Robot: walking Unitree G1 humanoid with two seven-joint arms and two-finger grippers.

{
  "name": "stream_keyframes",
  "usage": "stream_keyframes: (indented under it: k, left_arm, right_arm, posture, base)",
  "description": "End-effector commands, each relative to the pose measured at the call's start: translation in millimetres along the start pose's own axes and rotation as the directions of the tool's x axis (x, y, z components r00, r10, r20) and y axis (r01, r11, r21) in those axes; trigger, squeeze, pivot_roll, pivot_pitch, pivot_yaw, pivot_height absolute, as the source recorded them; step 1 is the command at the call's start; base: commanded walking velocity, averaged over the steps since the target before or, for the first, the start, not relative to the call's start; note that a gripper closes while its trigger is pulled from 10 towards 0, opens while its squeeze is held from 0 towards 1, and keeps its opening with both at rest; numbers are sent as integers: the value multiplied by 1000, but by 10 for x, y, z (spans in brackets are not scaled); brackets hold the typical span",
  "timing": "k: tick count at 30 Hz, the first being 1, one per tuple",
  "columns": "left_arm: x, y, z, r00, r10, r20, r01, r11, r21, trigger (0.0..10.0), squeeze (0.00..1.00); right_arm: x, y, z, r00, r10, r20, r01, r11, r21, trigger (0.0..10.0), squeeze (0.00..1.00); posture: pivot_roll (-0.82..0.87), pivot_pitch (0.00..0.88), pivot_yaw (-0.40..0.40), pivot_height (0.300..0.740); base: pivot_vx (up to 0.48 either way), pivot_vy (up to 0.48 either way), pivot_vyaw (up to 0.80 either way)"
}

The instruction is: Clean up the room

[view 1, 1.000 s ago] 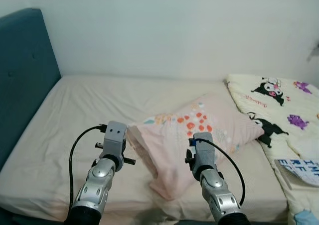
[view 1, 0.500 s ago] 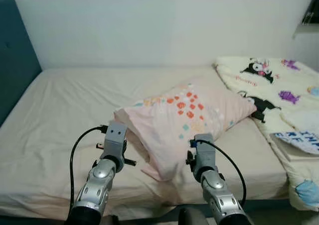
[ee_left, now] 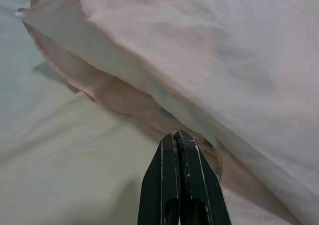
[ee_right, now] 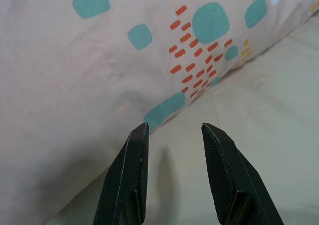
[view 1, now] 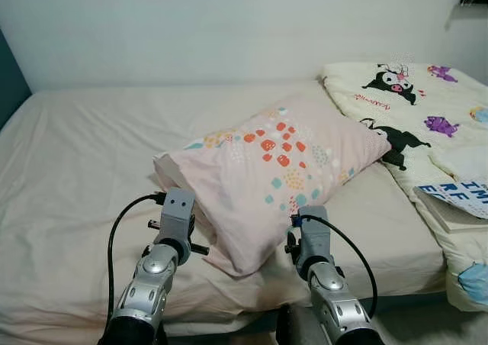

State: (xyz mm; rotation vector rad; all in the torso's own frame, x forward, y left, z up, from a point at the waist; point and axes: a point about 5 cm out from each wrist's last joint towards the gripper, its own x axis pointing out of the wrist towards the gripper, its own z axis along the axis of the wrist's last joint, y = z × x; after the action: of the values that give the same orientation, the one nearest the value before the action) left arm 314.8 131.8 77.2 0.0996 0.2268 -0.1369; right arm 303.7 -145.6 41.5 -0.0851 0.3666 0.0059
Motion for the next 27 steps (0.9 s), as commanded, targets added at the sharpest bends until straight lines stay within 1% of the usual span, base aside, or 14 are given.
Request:
stream_keyframes:
  k: [1,5,6,8,9,11,12,13,14,18,23,24,25,27]
  left_arm:
    - [-10,22,-38,1000,8,-7,-8,1000,-11,10000,0]
    - [-3,87,95,997,34,68,-23,988,-150,10000,0]
    - [-3,87,95,997,34,68,-23,988,-150,10000,0]
    - [39,85,146,996,-9,86,34,953,-301,10000,0]
    - [39,85,146,996,-9,86,34,953,-301,10000,0]
    - [103,68,120,997,-43,61,64,918,-391,10000,43]
    - [137,61,106,997,-56,48,71,899,-431,10000,486]
    - [178,34,108,995,-90,45,101,870,-482,10000,1000]
    - [222,3,117,992,-119,43,124,849,-514,10000,1000]
    - [286,-49,111,987,-157,21,143,828,-543,10000,1000]
    - [339,-149,-49,975,-219,-36,156,790,-593,10000,1000]
    - [346,-150,-36,976,-218,-5,160,731,-663,10000,1000]
    - [346,-150,-36,976,-218,-5,160,731,-663,10000,1000]
    - [363,-158,4,975,-217,53,182,632,-754,10000,1000]
  right_arm:
    - [-12,1,8,1000,2,9,-2,1000,12,10000,0]
    - [-20,11,42,999,6,35,-7,1000,31,10000,0]
    - [-20,11,42,999,6,35,-7,1000,31,10000,0]
    - [-23,4,40,999,0,35,-1,999,32,10000,0]
    - [-23,4,40,999,0,35,-1,999,32,10000,0]
    - [-23,-13,25,1000,-9,25,9,1000,25,10000,0]
    - [-24,-22,23,1000,-12,24,11,1000,23,10000,0]
    - [-27,-30,26,1000,-13,26,12,1000,23,10000,0]
    - [-31,-38,30,999,-14,29,13,1000,25,10000,0]
    - [-50,-61,44,999,-20,43,19,999,40,10000,0]
    - [-187,-177,51,994,-60,91,50,993,104,10000,0]
    - [-223,-214,46,993,-74,97,63,992,113,10000,0]
    - [-223,-214,46,993,-74,97,63,992,113,10000,0]
    - [-281,-272,32,990,-96,100,84,989,119,10000,0]
  posture:
    - [-12,0,-71,508]
    - [-14,0,-74,508]
    - [-14,0,-74,508]
    - [-14,0,-83,508]
    - [-14,0,-83,508]
    - [-18,1,-90,508]
    - [-20,4,-92,508]
    - [-24,11,-92,508]
    - [-30,17,-91,508]
    - [-44,33,-84,508]
    - [-109,89,-34,508]
    - [-132,104,-13,508]
    - [-132,104,-13,508]
    - [-153,121,8,508]
  base:
    - [0,0,0]
    - [0,0,0]
    - [0,0,0]
    - [0,0,0]
    - [0,0,0]
    - [0,0,0]
    - [0,0,0]
    - [0,0,0]
    - [0,0,0]
    - [0,0,0]
    - [0,0,0]
    - [0,0,0]
    - [0,0,0]
    - [0,0,0]
